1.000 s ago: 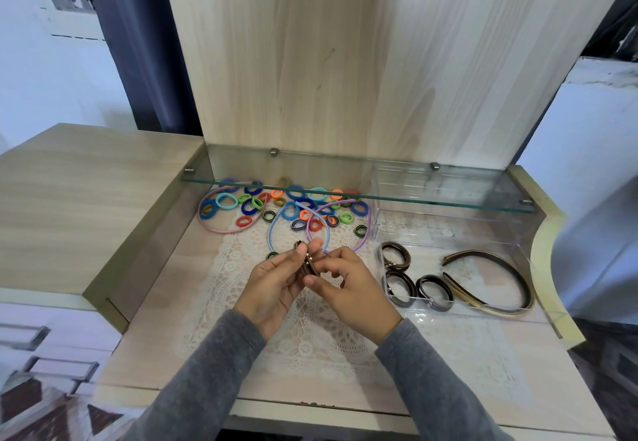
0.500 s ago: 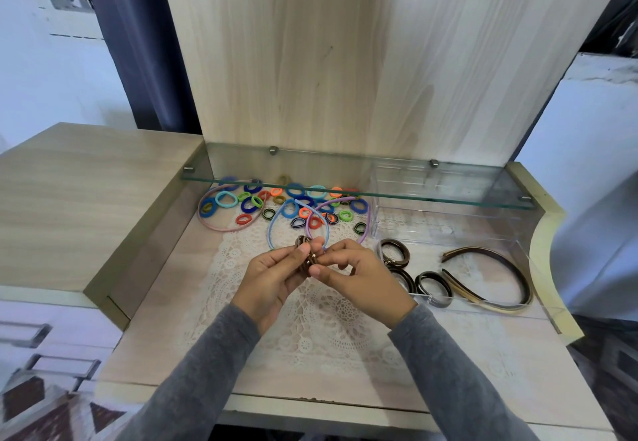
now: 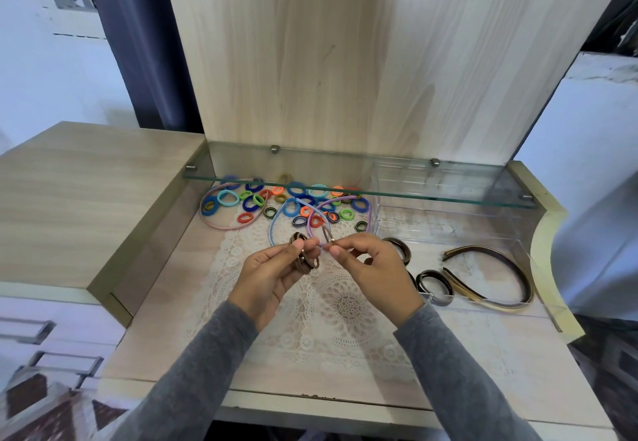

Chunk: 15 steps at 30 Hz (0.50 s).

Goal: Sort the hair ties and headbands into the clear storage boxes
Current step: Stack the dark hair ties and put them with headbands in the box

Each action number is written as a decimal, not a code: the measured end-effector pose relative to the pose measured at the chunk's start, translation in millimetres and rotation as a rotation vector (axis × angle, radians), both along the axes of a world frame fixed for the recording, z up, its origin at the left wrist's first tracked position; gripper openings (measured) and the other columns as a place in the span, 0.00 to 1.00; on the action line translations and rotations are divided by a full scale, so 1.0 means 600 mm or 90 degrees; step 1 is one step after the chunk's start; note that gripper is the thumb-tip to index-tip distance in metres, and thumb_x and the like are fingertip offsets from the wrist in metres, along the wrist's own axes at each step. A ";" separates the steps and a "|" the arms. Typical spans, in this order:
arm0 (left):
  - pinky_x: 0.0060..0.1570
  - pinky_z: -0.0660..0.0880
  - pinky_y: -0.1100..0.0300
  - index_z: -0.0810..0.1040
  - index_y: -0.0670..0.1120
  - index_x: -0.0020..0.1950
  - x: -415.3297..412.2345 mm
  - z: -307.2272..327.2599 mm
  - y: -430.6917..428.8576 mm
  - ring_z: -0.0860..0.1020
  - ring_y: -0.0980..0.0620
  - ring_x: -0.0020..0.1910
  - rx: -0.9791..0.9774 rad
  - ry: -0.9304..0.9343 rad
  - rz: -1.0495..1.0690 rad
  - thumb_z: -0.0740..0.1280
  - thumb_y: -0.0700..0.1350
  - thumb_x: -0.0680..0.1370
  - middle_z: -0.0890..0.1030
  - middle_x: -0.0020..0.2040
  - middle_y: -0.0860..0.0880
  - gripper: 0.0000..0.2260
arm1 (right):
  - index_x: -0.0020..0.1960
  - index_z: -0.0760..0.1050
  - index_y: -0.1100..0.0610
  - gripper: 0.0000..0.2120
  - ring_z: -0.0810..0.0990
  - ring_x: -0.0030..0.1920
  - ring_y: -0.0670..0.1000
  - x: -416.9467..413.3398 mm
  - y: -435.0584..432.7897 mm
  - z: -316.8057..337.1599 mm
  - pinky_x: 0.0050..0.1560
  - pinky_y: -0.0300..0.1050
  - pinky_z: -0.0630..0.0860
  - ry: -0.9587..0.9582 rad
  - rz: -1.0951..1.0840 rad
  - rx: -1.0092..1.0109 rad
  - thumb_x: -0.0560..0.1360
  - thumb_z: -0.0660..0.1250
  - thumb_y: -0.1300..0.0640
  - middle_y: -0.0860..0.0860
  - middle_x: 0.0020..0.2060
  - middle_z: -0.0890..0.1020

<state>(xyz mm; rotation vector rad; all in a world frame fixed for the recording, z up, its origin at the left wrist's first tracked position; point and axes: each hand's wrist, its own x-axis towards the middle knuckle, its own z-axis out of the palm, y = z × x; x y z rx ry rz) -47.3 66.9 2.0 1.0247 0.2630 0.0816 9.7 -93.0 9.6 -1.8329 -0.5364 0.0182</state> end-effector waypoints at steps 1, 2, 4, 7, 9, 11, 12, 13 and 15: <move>0.51 0.79 0.61 0.80 0.35 0.54 0.000 0.000 0.000 0.82 0.47 0.53 0.000 -0.002 0.001 0.67 0.43 0.71 0.83 0.53 0.41 0.16 | 0.46 0.84 0.53 0.04 0.75 0.41 0.40 -0.001 0.002 -0.001 0.43 0.30 0.69 -0.019 0.002 -0.004 0.73 0.71 0.59 0.48 0.41 0.80; 0.51 0.79 0.61 0.81 0.36 0.54 0.001 0.000 -0.001 0.82 0.48 0.52 0.000 -0.004 0.002 0.67 0.43 0.71 0.84 0.53 0.41 0.15 | 0.46 0.84 0.54 0.04 0.76 0.42 0.41 -0.001 0.004 -0.003 0.43 0.30 0.69 -0.040 0.003 -0.010 0.73 0.72 0.59 0.48 0.41 0.80; 0.50 0.79 0.62 0.81 0.36 0.53 0.002 0.001 -0.003 0.83 0.50 0.50 -0.010 -0.006 0.005 0.66 0.41 0.73 0.84 0.53 0.42 0.13 | 0.46 0.84 0.54 0.03 0.76 0.44 0.42 -0.003 0.009 -0.008 0.46 0.30 0.68 -0.097 0.003 -0.037 0.72 0.72 0.58 0.48 0.41 0.80; 0.50 0.79 0.63 0.80 0.35 0.54 0.002 0.000 -0.004 0.83 0.52 0.49 -0.032 -0.006 0.003 0.65 0.39 0.75 0.83 0.53 0.43 0.11 | 0.46 0.84 0.52 0.05 0.76 0.46 0.48 -0.004 0.014 -0.017 0.49 0.35 0.68 -0.186 -0.010 -0.094 0.73 0.71 0.55 0.46 0.41 0.80; 0.48 0.79 0.64 0.80 0.35 0.54 0.002 0.000 -0.006 0.83 0.53 0.49 -0.045 -0.006 -0.001 0.64 0.38 0.76 0.83 0.54 0.42 0.11 | 0.48 0.84 0.52 0.06 0.75 0.45 0.49 -0.006 0.015 -0.020 0.49 0.34 0.66 -0.231 -0.019 -0.121 0.73 0.70 0.54 0.45 0.41 0.79; 0.48 0.79 0.64 0.79 0.34 0.56 0.003 0.000 -0.006 0.82 0.53 0.49 -0.052 -0.003 -0.006 0.64 0.38 0.76 0.83 0.55 0.42 0.12 | 0.48 0.84 0.52 0.06 0.75 0.44 0.50 -0.006 0.017 -0.021 0.48 0.36 0.68 -0.259 -0.020 -0.138 0.73 0.70 0.54 0.46 0.41 0.79; 0.49 0.79 0.64 0.79 0.34 0.56 0.003 0.000 -0.007 0.82 0.53 0.49 -0.054 -0.003 -0.009 0.65 0.39 0.75 0.83 0.55 0.42 0.13 | 0.48 0.84 0.52 0.07 0.75 0.44 0.51 -0.006 0.019 -0.022 0.48 0.38 0.69 -0.267 -0.020 -0.142 0.73 0.70 0.54 0.46 0.40 0.79; 0.49 0.79 0.64 0.79 0.34 0.56 0.003 0.000 -0.007 0.82 0.53 0.49 -0.057 -0.004 -0.011 0.65 0.40 0.73 0.83 0.56 0.42 0.14 | 0.48 0.83 0.52 0.07 0.75 0.44 0.51 -0.006 0.019 -0.022 0.47 0.39 0.69 -0.271 -0.020 -0.143 0.73 0.69 0.54 0.46 0.40 0.78; 0.50 0.79 0.63 0.79 0.34 0.57 0.002 -0.001 -0.007 0.82 0.52 0.50 -0.062 -0.006 -0.015 0.66 0.41 0.72 0.82 0.56 0.42 0.17 | 0.48 0.83 0.52 0.07 0.75 0.44 0.51 -0.005 0.019 -0.023 0.47 0.39 0.69 -0.260 -0.018 -0.139 0.73 0.69 0.54 0.46 0.41 0.78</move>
